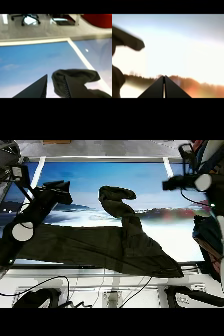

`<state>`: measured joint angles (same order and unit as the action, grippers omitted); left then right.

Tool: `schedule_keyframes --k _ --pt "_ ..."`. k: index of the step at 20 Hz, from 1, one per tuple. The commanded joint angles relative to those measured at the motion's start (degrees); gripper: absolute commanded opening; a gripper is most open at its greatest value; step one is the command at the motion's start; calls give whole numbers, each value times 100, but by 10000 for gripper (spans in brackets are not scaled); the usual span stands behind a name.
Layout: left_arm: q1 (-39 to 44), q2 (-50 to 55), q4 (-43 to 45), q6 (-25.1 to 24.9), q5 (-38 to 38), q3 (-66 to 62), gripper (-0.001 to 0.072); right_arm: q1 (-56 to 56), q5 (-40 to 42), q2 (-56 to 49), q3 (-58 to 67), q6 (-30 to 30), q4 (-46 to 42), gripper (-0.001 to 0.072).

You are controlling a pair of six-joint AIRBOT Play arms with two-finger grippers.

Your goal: Fold the clothes and pants, and hang the long-sleeved shirts on hangers.

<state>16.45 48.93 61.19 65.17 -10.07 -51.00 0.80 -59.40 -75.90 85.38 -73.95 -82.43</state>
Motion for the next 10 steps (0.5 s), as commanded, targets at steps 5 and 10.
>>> schedule_keyframes --k 5,10 --pt "0 -9 -11 2 -581 2 225 26 -2087 1770 -3217 463 2321 29" --pt "-192 -7 35 2 -1353 2 224 -511 -1078 2787 -5182 50 2822 39"
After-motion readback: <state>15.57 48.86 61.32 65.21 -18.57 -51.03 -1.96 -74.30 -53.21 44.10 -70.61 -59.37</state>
